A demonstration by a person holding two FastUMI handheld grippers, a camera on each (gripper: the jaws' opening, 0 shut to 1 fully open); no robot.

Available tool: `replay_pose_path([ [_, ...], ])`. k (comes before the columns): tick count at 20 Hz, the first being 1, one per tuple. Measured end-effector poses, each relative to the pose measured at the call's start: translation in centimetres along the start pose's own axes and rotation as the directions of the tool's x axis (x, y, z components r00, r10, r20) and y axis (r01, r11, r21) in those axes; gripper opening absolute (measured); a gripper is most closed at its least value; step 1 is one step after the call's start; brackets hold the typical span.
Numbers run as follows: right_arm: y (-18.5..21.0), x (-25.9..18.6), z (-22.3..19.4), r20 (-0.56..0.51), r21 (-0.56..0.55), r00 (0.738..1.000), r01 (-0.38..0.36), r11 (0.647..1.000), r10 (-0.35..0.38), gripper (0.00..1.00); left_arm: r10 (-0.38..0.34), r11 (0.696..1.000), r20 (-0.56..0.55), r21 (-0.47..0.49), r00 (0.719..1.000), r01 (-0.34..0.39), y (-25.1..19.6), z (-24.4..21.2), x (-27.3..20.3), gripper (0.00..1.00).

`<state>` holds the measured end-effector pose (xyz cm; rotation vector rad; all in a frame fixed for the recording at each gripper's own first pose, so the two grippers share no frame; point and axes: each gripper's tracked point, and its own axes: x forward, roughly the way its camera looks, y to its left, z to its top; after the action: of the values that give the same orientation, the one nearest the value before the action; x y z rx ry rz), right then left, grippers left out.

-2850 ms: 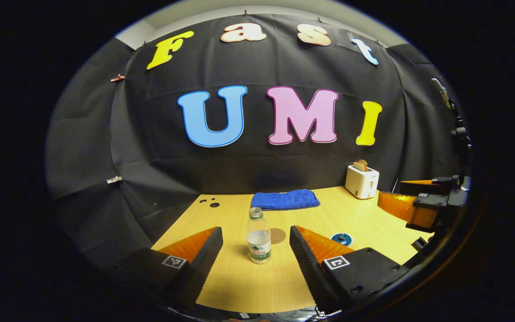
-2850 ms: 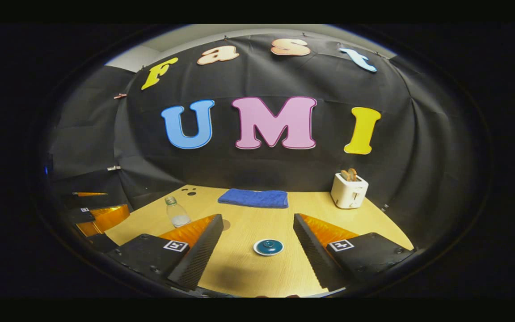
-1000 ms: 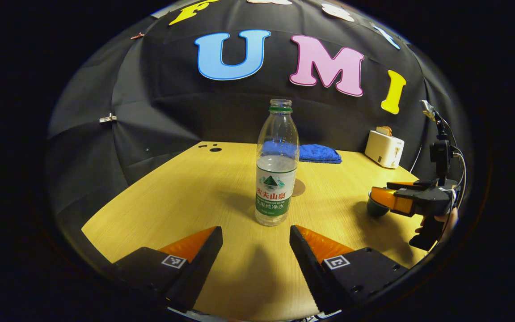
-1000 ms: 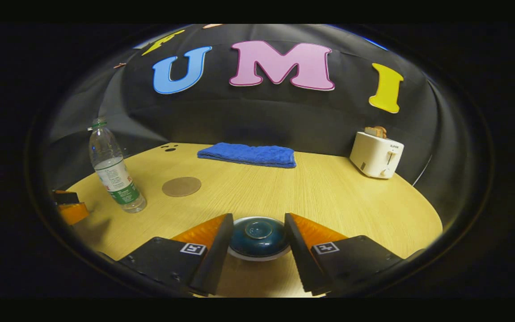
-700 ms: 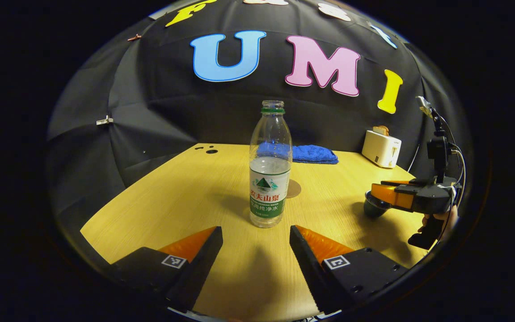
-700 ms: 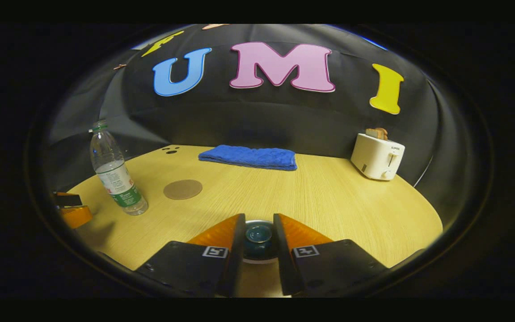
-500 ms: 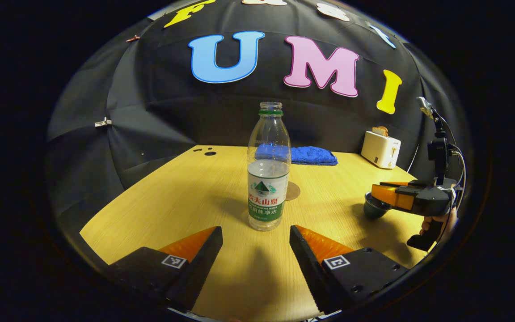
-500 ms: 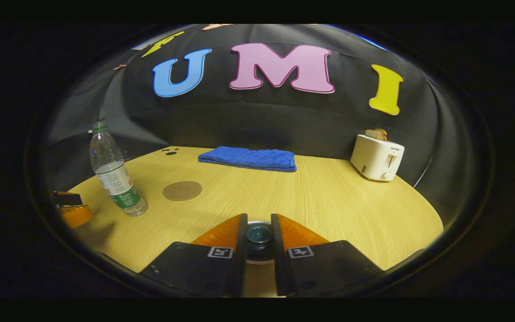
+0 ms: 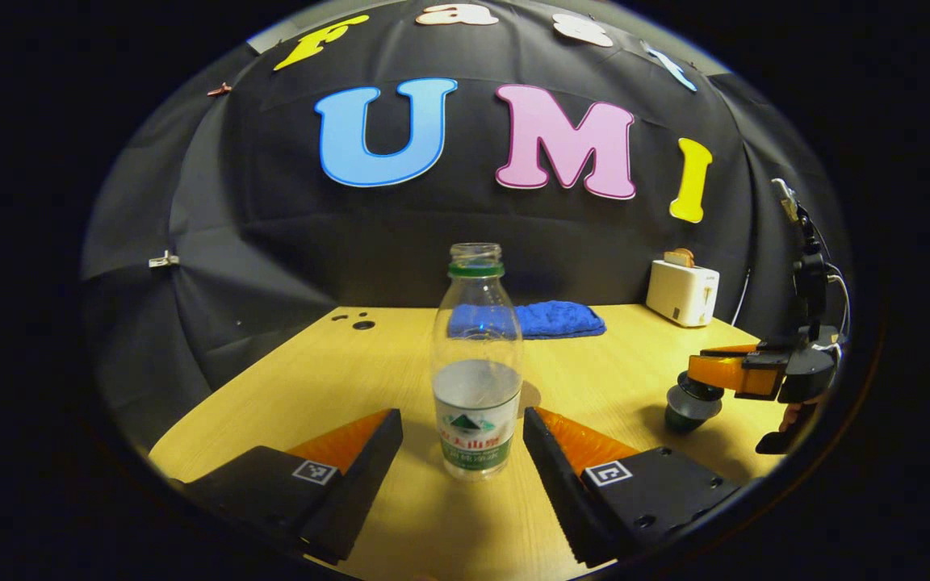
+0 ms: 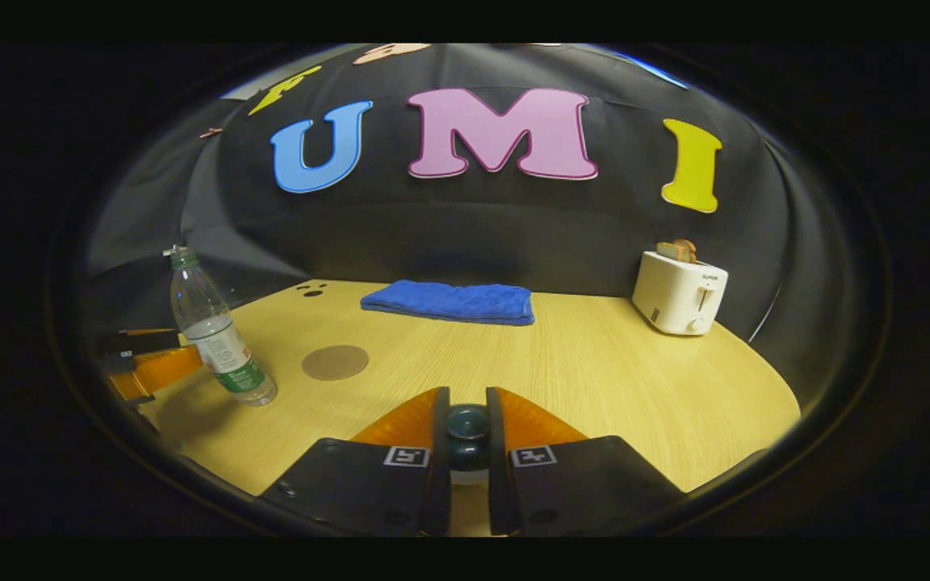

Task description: Open the teacup lid with one hand, grasp the water bottle and pour water into the teacup with the other hand; after pouring, place the water bottle on the coaster and then close the teacup lid.

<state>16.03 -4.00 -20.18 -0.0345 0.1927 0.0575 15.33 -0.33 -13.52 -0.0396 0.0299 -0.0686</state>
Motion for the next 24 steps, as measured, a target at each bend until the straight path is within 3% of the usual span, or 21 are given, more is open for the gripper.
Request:
replay_pose_path([
  [2, -0.5, -0.7, 0.3, -0.002, 0.013, 1.000, 0.005, 1.000, -0.005, 0.27, -0.040, 0.999, 0.006, -0.024, 0.999, 0.040, -0.7, -0.1, 1.3, 0.95],
  [4, -1.3, -1.6, 0.2, -0.011, 0.004, 1.000, 0.019, 1.000, -0.019, 0.22, -0.024, 0.999, 0.000, -0.032, 1.000, 0.024, -0.1, -0.6, 2.7, 0.95],
  [10, -3.1, -2.9, -1.0, -0.039, -0.014, 0.998, 0.042, 0.999, -0.042, 0.22, -0.006, 0.996, 0.026, -0.085, 1.000, 0.008, 0.6, -0.4, 5.5, 0.95],
  [12, -3.3, -3.0, -1.1, -0.042, -0.010, 0.998, 0.039, 0.999, -0.040, 0.22, -0.012, 0.996, 0.034, -0.089, 0.999, 0.015, 0.3, -0.2, 5.8, 0.90],
  [13, -3.2, -3.0, -1.3, -0.048, -0.007, 0.998, 0.033, 0.999, -0.033, 0.17, -0.003, 0.997, 0.039, -0.078, 0.999, 0.006, 0.5, -0.1, 6.0, 0.86],
  [14, -3.2, -3.0, -1.4, -0.051, -0.005, 0.998, 0.031, 1.000, -0.031, 0.26, 0.002, 0.998, 0.042, -0.068, 0.999, 0.001, 0.6, -0.1, 6.0, 0.83],
  [18, -3.1, -3.1, -1.2, -0.046, 0.001, 0.999, 0.026, 1.000, -0.026, 0.26, -0.011, 0.999, 0.041, -0.047, 0.999, 0.012, 0.0, 0.1, 5.9, 0.79],
  [21, -3.3, -3.4, -0.9, -0.041, 0.001, 0.999, 0.017, 1.000, -0.017, 0.26, -0.011, 0.998, 0.056, 0.054, 0.998, 0.008, -0.7, 0.6, 5.5, 0.76],
  [24, -4.0, -3.7, -0.8, -0.040, 0.001, 0.999, 0.018, 1.000, -0.017, 0.27, -0.049, 0.978, 0.063, 0.208, 0.997, 0.035, -2.8, 1.2, 5.3, 0.75],
])
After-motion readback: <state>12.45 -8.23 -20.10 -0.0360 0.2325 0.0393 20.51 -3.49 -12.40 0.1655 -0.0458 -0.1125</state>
